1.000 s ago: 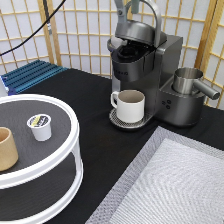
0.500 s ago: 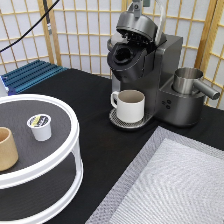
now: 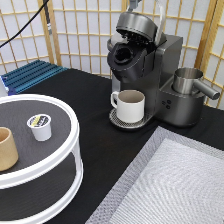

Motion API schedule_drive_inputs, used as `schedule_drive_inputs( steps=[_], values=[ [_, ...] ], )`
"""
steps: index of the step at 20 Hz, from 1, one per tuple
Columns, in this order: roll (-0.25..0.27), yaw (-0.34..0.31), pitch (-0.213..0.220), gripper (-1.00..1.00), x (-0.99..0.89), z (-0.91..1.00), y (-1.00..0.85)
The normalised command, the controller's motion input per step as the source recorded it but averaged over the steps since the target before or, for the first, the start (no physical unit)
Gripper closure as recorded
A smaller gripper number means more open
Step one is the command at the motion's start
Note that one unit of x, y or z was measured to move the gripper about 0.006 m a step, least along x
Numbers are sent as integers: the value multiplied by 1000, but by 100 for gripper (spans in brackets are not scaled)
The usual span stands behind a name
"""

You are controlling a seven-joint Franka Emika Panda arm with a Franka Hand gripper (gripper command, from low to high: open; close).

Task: Make coffee

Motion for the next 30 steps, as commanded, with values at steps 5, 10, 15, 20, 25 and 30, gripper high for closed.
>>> schedule_drive_inputs(
  steps=[5,10,15,20,25,30],
  values=[
    [7,-27,-6,-100,-118,-11,-993],
    [-6,-102,-35,-100,-210,-98,-802],
    [-12,-183,-63,-100,-315,-195,-562],
    [-25,-223,-95,-100,-390,-306,-438],
    [-37,-219,-89,-100,-426,-343,-430],
    [-45,-191,-95,-100,-525,-378,-461]
  ],
)
